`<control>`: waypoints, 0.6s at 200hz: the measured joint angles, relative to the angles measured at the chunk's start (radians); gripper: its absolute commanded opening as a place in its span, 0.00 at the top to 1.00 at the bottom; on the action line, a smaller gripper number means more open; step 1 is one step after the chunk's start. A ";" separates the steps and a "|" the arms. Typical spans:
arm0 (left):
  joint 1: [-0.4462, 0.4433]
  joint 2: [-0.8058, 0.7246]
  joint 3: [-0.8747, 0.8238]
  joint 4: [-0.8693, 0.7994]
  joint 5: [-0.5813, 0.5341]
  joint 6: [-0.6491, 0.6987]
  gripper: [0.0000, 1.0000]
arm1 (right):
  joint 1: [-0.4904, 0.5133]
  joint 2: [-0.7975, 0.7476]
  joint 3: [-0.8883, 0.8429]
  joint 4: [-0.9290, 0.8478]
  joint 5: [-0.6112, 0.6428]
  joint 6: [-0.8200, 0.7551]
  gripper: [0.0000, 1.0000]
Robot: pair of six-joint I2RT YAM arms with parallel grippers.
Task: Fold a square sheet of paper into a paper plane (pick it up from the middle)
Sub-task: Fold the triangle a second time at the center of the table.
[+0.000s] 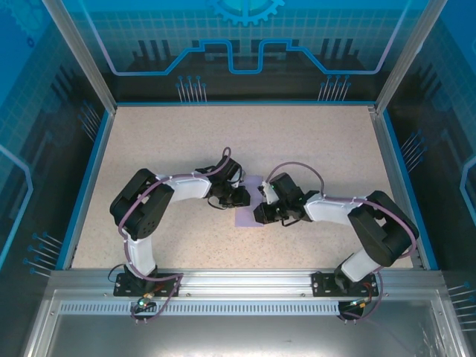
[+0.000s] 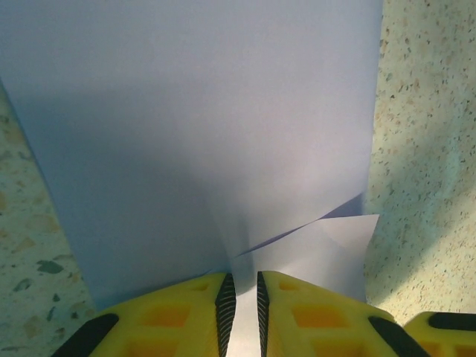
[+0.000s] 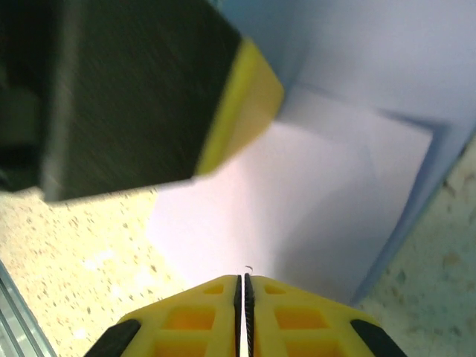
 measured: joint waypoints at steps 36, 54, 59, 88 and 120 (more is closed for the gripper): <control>0.000 0.002 0.004 -0.003 0.000 0.002 0.78 | 0.005 0.005 -0.047 0.018 0.003 0.008 0.88; 0.001 0.002 0.006 -0.006 0.000 0.002 0.78 | 0.005 0.004 -0.061 0.042 0.004 0.008 0.88; 0.001 0.003 0.008 -0.007 0.000 0.002 0.78 | 0.005 0.003 -0.063 0.047 0.004 0.008 0.88; 0.003 0.006 0.016 -0.016 0.004 0.002 0.77 | 0.005 -0.005 -0.091 0.092 0.004 0.013 0.88; 0.008 0.006 0.018 -0.024 0.011 0.010 0.76 | 0.005 -0.016 -0.121 0.137 0.005 0.016 0.88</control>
